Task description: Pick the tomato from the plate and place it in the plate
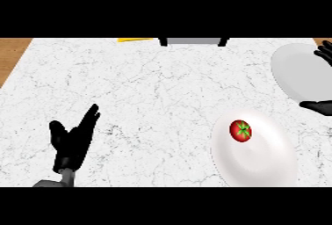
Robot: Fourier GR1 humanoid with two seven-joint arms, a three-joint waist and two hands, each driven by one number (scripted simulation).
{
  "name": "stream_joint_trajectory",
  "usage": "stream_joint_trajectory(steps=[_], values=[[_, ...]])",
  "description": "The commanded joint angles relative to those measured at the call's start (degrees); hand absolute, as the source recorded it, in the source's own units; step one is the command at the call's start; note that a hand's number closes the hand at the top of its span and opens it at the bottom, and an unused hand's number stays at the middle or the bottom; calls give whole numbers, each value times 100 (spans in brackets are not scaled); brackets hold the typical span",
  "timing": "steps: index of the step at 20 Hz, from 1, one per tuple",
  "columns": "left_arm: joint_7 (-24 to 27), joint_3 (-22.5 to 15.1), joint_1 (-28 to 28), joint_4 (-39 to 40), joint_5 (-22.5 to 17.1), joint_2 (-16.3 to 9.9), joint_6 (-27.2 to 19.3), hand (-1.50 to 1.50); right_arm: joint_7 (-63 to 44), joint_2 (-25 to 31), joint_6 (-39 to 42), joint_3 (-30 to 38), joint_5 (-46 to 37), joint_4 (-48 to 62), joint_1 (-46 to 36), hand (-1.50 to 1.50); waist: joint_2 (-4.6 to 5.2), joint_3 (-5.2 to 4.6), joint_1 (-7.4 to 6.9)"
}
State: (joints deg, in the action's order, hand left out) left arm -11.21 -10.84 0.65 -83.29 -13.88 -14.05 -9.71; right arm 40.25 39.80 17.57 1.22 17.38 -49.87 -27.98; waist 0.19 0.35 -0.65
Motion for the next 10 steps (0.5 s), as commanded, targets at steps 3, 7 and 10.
stream_joint_trajectory(steps=[3, 7, 10], values=[[-87, -9, -93, 92, -70, 30, 120, 0, -62, 831, 421, -842, -1204, -296, 72, -150, -15, -42, 20], [-40, 139, -64, 260, -127, 2, 206, 0, -313, 968, 379, -1274, -1765, -904, 208, -150, -27, -45, 90], [334, 30, -160, 480, 54, 259, 142, 0, -1010, 925, 247, -1239, -1877, -1348, 59, -150, -29, -44, 80]])
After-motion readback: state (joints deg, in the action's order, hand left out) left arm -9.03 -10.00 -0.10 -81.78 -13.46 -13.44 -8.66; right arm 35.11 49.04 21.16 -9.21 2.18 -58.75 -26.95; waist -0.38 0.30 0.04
